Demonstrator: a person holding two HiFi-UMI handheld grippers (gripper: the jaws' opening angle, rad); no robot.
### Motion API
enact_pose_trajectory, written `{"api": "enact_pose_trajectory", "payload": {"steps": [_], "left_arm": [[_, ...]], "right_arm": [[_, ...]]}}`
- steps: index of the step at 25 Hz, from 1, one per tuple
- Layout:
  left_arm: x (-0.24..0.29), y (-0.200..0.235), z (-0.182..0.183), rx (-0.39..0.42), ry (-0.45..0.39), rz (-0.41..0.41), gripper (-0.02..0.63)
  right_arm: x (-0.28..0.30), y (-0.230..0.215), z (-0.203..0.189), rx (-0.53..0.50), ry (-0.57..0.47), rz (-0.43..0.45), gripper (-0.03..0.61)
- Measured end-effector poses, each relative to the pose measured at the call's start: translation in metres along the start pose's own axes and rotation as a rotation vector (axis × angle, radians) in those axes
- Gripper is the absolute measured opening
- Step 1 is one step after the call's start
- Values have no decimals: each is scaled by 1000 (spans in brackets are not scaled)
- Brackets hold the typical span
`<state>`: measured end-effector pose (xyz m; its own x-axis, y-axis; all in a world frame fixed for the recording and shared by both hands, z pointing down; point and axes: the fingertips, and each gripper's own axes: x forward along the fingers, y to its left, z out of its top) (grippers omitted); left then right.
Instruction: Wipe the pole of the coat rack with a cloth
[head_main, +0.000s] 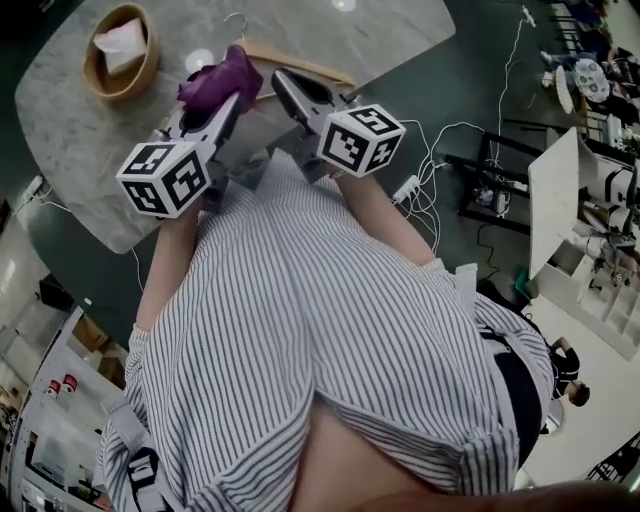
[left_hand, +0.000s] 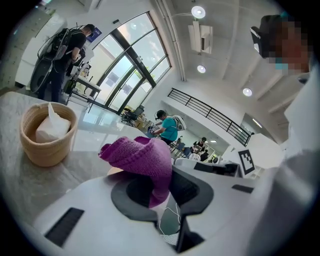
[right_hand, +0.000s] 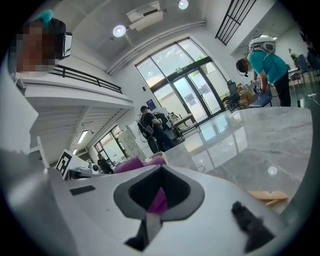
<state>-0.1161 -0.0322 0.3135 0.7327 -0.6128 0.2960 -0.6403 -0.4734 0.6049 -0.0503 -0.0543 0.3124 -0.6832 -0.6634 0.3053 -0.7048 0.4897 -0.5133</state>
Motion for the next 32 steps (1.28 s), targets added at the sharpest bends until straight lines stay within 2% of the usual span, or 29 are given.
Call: {"api": "enact_pose_trajectory", "payload": {"steps": [4, 15, 23, 32], "left_arm": [[3, -1, 2, 7, -1, 5, 83], [9, 5, 7, -2, -5, 39, 83], [18, 2, 5, 13, 22, 14, 83], [14, 10, 6, -12, 19, 23, 83]], "right_arm": [[2, -4, -1, -26, 40, -12, 15], [4, -16, 7, -41, 44, -35, 15], [9, -22, 5, -59, 65, -33, 15], [14, -18, 1, -68, 80, -31, 15]]}}
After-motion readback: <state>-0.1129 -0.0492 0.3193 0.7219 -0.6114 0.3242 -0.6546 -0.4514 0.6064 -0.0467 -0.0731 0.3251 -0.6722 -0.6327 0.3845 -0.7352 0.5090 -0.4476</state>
